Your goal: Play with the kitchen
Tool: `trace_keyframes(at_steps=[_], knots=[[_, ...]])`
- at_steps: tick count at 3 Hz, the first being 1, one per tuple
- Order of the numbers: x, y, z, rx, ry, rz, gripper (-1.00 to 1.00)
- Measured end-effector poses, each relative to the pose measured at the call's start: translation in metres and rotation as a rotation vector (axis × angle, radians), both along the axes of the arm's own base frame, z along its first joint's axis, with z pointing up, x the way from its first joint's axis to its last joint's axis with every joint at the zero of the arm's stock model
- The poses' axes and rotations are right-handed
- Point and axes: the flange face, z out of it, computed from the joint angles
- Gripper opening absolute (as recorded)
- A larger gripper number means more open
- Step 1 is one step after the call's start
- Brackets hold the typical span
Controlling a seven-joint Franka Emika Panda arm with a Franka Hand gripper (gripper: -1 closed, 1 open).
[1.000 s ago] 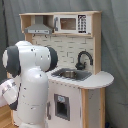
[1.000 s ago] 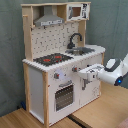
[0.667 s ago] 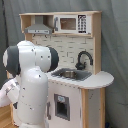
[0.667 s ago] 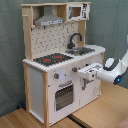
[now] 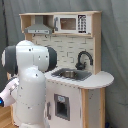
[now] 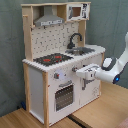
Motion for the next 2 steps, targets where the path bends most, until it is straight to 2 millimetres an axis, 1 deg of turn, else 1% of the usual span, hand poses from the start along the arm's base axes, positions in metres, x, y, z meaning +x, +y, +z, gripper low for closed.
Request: trace_keyframes(at_steps=[2], knots=[[0.0161,0.018,-0.0145,0.044,0.001,0.017,1.0]])
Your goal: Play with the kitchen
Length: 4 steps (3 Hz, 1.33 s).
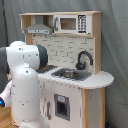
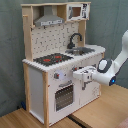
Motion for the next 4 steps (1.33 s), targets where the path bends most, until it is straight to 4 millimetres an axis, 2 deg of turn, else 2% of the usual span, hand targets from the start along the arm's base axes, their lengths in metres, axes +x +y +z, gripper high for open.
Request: trace_keyframes(at_steps=[1,2,4], knots=[[0.0115,0.0061,-0.0016,-0.002,-0.011,-0.004,1.0],[0.0115,0.0061,-0.0016,-0.002,-0.011,-0.004,-1.0],[0.0122,0.0074,0.0004,0.2,0.004,-0.006,-1.0]])
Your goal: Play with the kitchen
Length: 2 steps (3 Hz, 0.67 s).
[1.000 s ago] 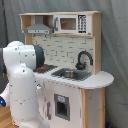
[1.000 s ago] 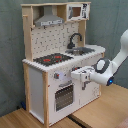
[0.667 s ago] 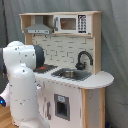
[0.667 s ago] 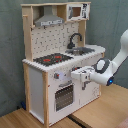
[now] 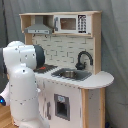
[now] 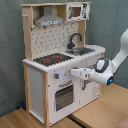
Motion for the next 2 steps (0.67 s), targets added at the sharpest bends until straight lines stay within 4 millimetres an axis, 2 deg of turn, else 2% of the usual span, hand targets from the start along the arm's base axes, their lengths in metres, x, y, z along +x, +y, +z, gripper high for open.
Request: trace_keyframes(at_steps=[2], knots=[[0.0001,-0.0005,0.0018,0.258,0.025,-0.001,-1.0]])
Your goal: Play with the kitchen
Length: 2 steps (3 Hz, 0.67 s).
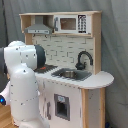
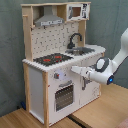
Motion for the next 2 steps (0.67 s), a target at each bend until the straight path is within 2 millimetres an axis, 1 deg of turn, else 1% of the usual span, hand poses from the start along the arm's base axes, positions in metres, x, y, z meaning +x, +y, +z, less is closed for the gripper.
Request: trace_keyframes(at_steps=[2], knots=[[0.0,-0.0003,0.0013,0.255,0.021,-0.005,-1.0]])
